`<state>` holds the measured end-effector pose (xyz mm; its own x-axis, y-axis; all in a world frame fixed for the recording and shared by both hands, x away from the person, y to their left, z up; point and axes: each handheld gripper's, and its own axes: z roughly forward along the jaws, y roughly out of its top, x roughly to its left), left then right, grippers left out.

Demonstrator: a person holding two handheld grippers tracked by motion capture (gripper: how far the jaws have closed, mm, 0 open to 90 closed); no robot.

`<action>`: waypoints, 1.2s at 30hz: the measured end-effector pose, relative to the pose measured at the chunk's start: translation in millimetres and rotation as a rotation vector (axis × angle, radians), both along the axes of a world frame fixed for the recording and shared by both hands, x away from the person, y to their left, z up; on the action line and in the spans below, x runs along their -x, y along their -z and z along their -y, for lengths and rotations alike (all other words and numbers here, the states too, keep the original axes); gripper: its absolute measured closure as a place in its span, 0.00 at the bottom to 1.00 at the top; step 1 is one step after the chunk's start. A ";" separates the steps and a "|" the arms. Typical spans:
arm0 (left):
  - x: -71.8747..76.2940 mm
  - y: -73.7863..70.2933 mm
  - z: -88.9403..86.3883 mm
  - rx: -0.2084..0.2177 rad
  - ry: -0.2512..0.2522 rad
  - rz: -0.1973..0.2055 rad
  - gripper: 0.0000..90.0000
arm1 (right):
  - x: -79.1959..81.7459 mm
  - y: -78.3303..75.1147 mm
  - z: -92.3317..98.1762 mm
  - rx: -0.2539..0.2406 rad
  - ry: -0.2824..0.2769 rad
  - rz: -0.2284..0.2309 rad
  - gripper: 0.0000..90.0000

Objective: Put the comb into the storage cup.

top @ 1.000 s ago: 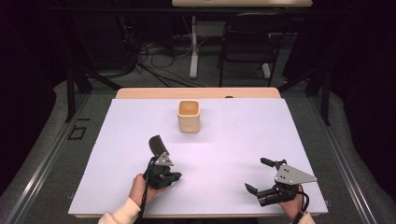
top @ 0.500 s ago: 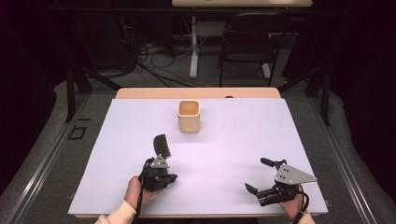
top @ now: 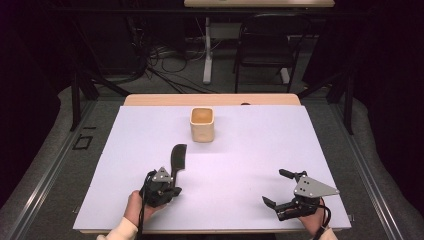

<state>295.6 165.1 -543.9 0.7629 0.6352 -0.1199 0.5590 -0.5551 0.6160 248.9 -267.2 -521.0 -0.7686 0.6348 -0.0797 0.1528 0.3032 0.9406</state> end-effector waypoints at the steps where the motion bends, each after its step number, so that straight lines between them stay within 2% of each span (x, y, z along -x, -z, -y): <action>1: -0.1 -0.2 -1.0 -0.006 -0.003 0.004 1.00 | 0.0 0.0 0.0 0.000 -0.002 -0.001 0.00; 7: 0.0 -0.6 -6.5 -0.002 -0.024 0.000 1.00 | -0.2 0.3 -0.3 -0.002 -0.001 -0.001 0.00; 21: -1.6 -0.7 -10.6 -0.056 -0.020 0.006 1.00 | -0.4 0.4 -0.9 -0.001 0.000 0.000 0.00; 36: -7.1 -1.7 -19.6 -0.070 -0.051 0.020 1.00 | -0.7 0.5 -0.9 0.002 -0.003 -0.002 0.00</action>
